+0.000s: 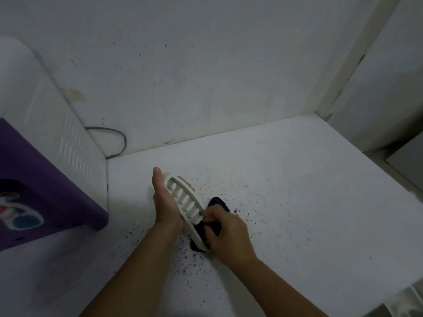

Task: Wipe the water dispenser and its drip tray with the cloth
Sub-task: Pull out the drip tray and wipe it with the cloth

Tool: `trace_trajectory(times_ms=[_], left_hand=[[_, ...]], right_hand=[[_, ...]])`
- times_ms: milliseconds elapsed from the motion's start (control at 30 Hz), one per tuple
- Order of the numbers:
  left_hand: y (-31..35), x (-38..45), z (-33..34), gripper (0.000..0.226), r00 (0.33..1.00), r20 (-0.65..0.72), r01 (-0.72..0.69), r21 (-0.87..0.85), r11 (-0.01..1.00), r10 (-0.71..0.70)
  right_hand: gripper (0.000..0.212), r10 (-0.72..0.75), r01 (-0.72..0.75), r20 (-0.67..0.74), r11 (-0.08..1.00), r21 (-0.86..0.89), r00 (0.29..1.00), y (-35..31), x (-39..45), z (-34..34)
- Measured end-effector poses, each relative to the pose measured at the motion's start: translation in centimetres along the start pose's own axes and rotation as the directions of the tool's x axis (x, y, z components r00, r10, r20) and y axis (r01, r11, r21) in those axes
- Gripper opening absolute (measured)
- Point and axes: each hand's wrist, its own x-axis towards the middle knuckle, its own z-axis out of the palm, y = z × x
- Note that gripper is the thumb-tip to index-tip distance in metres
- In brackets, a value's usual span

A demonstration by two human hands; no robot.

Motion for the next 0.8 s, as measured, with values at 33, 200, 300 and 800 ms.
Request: trace_trajectory(times_ms=[33, 200, 300, 800], left_hand=[[-0.1, 0.1, 0.1, 0.066, 1.000, 0.007, -0.001, 0.011, 1.000, 0.000], [-0.4, 0.6, -0.1, 0.061, 1.000, -0.009, 0.002, 0.004, 1.000, -0.002], [-0.7, 0.8, -0.1, 0.061, 0.999, -0.024, -0.022, 0.040, 0.999, 0.023], [-1.2, 0.8, 0.7, 0.065, 0.998, 0.013, -0.056, 0.097, 0.994, 0.055]], right_hand=[[0.031, 0.081, -0.079, -0.050, 0.996, 0.039, 0.995, -0.3, 0.3, 0.1], [0.045, 0.143, -0.144, 0.018, 0.989, 0.034, 0.990, -0.1, 0.7, 0.4], [0.040, 0.298, -0.292, -0.068, 0.953, 0.080, 0.952, 0.3, 1.1, 0.3], [0.030, 0.470, -0.462, 0.027, 0.853, 0.243, 0.882, 0.8, 1.2, 0.4]])
